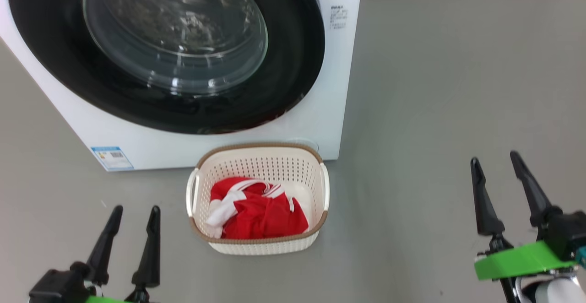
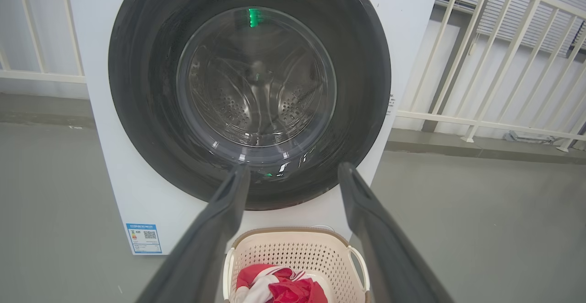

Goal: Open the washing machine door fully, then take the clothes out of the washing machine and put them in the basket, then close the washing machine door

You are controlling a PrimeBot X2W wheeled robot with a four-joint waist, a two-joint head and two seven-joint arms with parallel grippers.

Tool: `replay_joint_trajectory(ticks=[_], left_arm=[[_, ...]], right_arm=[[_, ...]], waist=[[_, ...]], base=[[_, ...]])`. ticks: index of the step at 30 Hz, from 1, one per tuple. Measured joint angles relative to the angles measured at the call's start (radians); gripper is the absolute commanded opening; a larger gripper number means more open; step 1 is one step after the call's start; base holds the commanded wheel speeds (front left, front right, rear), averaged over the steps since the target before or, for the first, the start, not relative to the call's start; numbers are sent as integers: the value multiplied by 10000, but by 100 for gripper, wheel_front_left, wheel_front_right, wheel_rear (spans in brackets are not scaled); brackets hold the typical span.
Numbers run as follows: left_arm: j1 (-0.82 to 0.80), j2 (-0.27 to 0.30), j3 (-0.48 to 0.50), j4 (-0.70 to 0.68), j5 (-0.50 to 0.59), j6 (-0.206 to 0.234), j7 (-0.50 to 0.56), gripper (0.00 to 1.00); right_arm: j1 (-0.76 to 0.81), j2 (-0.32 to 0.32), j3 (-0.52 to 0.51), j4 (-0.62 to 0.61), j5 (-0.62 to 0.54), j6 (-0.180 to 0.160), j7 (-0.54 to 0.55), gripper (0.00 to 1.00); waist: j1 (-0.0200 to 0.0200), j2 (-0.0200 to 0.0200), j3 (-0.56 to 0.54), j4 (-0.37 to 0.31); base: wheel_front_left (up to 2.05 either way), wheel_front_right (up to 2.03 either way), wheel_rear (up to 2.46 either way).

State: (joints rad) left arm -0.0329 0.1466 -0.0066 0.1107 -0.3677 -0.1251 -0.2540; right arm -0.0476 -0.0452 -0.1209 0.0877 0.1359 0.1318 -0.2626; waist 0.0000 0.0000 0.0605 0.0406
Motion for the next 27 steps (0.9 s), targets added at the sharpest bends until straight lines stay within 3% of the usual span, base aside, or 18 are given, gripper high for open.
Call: replay_joint_trajectory(ticks=[10,21,22,27], left_arm=[[602,35,23,6,180,0,0,100],[762,86,-100,-198,-182,0,0,100],[765,100,-98,-222,-199,2,4,0],[1010,-201,-226,397,-211,13,73,0]], right_arm=[[1132,56,-173,-445,157,0,2,100],[1353,81,-274,-470,431,0,0,100],[1357,86,-272,-447,449,0,-2,0],[1591,288,-240,253,449,0,0,0]], waist=[[0,0,-645,3],[0,0,-957,66],[0,0,-977,69],[0,0,-982,70]], base=[[0,0,0],[0,0,0],[0,0,0],[0,0,0]])
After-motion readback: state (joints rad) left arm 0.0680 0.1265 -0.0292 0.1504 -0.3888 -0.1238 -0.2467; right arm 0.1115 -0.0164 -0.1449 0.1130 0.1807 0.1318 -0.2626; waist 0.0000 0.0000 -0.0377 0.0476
